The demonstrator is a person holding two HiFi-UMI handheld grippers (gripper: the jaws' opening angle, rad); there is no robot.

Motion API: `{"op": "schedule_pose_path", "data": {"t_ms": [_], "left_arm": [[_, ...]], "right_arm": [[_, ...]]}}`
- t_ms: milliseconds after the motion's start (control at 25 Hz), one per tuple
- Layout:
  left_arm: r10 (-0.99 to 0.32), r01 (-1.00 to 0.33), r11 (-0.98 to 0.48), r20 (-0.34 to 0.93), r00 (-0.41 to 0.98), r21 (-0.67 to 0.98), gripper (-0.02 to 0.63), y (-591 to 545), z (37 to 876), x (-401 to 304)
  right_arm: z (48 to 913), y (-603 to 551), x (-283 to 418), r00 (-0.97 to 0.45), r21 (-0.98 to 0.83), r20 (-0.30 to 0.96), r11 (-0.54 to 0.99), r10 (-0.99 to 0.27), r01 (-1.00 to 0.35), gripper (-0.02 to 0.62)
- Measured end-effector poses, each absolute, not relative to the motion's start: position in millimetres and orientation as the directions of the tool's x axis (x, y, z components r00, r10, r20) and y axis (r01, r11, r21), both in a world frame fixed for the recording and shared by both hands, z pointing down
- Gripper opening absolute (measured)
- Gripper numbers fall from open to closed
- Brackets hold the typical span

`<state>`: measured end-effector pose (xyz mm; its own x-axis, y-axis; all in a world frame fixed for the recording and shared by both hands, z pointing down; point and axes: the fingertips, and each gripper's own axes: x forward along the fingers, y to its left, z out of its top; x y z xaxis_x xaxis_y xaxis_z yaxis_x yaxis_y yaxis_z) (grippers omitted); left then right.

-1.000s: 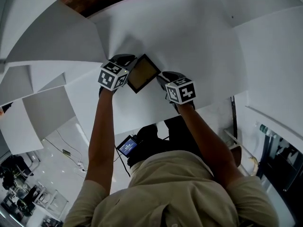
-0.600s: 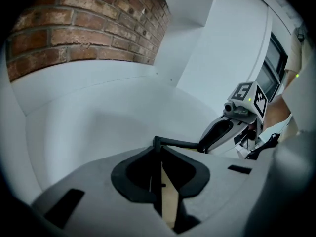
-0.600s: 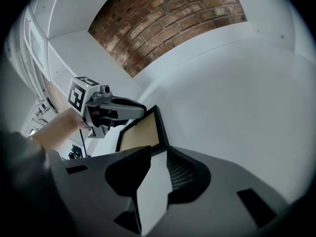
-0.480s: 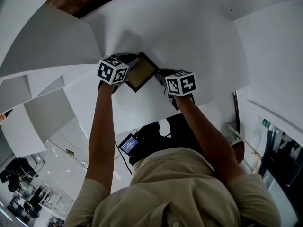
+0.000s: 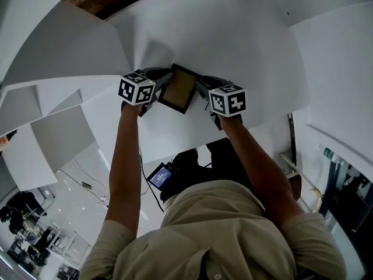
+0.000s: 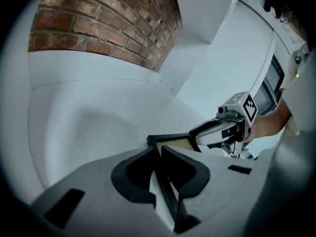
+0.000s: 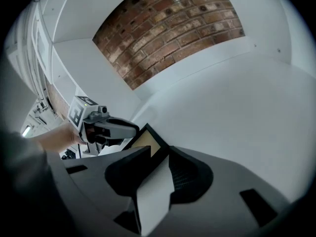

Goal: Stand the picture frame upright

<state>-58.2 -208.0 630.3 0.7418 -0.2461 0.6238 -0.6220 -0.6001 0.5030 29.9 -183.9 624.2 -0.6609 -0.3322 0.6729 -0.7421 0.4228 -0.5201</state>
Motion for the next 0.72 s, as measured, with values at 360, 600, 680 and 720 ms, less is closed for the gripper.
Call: {"op": "schedule_pose_path", "data": {"t_ms": [360, 600, 680, 720], "left_arm": [[-0.365, -0.629, -0.535, 0.518, 0.774, 0.564, 0.031, -203.4, 607.4, -66.6], [-0.43, -0.641, -0.514, 0.475, 0.767, 0.57, 0.031, -195.5, 595.9, -71.1], [-0.462, -0.65, -0.506, 0.459, 0.759, 0.567, 0.031, -193.8, 591.1, -73.0], [-0.477, -0.655, -0.502, 0.451, 0.755, 0.565, 0.031, -193.5, 588.7, -73.7]], "right_arm": [[605.4, -202.2, 24.0, -0.656, -0.469, 0.647, 0.476, -0.389, -0.744, 0.1], [595.4, -213.2, 20.7, -0.656, -0.456, 0.614, 0.48, -0.439, -0.749, 0.1], [590.7, -215.0, 20.5, -0.655, -0.449, 0.602, 0.485, -0.457, -0.751, 0.1], [588.2, -215.7, 20.2, -0.657, -0.448, 0.593, 0.487, -0.466, -0.75, 0.097]]}}
